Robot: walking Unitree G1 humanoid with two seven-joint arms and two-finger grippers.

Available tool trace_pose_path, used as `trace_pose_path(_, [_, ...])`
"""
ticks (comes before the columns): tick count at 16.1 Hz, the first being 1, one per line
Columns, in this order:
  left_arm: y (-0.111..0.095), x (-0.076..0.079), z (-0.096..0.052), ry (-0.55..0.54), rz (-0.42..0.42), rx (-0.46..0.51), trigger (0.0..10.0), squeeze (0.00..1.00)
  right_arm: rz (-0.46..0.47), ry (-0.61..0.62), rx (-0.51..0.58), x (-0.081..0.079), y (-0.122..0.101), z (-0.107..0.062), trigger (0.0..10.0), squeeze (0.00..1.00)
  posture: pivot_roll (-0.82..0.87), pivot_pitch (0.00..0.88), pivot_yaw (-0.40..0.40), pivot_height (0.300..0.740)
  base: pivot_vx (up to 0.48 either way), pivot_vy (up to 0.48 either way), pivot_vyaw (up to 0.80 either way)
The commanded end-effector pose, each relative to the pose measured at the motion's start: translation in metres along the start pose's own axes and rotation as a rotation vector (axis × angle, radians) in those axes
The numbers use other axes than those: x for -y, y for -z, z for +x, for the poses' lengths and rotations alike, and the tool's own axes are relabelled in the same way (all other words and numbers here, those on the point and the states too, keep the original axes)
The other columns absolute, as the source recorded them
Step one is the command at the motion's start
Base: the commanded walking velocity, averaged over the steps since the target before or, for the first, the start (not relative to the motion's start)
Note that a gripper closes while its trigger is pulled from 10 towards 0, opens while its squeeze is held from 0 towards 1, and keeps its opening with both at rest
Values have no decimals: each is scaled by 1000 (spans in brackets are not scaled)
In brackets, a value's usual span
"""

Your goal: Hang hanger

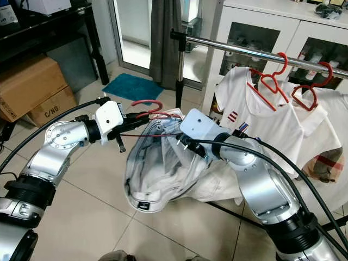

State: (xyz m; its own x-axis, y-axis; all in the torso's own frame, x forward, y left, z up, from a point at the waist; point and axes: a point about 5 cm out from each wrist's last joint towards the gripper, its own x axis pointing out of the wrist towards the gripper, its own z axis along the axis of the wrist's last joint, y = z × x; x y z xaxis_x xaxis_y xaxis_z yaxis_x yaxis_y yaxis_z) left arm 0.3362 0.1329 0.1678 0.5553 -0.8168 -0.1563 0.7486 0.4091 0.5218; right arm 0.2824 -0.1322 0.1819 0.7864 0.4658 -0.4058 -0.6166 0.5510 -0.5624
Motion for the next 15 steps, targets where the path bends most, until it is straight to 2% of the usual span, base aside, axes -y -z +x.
trace_pose_path(1, [-12,-12,-4,-80,22,57,0,0,-5,-26,-35,-3,5,0,0,0,-55,0,10,740,0,0,0])
trace_pose_path(5, [-7,-14,-8,-86,28,34,0,0,-6,-50,-45,-3,8,-4,0,0,-60,0,8,740,0,0,0])
trace_pose_path(9, [-3,-23,-19,-90,48,-2,0,0,6,-94,-18,-3,5,-6,0,0,-58,0,7,740,0,0,0])
trace_pose_path(13, [4,-35,-33,-95,80,-64,0,0,57,-230,118,-10,-10,-13,0,0,-55,0,2,740,0,0,0])
trace_pose_path(15, [7,-43,-42,-99,101,-103,0,0,99,-354,203,-18,-19,-22,0,0,-54,0,0,740,0,0,0])
